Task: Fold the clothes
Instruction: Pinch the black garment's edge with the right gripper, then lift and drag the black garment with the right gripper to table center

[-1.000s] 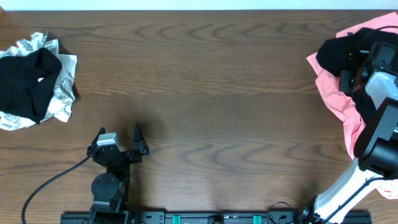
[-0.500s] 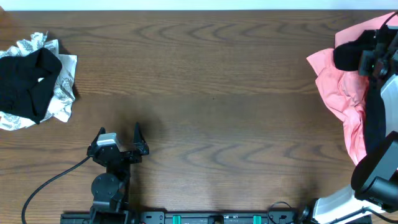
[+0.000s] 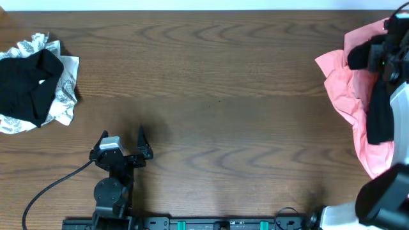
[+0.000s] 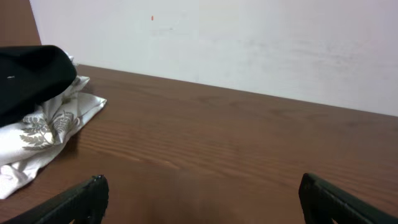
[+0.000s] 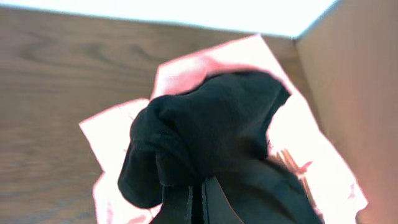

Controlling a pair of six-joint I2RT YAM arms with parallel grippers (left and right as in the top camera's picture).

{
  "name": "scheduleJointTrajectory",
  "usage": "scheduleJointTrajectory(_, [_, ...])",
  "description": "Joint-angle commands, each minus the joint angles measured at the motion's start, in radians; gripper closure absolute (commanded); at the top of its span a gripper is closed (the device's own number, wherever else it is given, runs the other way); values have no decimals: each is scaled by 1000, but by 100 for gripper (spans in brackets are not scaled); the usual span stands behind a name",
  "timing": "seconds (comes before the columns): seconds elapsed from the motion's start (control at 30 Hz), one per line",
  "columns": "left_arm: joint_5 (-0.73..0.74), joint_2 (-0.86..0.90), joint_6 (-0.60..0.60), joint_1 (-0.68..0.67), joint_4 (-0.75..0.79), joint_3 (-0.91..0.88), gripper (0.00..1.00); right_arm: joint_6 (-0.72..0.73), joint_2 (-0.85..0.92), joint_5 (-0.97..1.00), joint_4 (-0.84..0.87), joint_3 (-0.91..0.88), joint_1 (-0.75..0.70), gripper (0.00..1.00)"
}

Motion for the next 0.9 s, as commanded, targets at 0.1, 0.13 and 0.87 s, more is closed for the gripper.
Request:
scheduleJointTrajectory(0.1, [-11, -6, 14, 5, -34, -22, 2, -19, -52, -58, -25, 25, 152, 99])
scheduleJointTrajectory(0.13, [-11, -6, 14, 5, -34, -22, 2, -18, -52, -68, -29, 25, 176, 99])
scheduleJointTrajectory(0.87, [-11, -6, 14, 5, -34, -22, 2, -15, 198, -76, -20, 23, 747, 99])
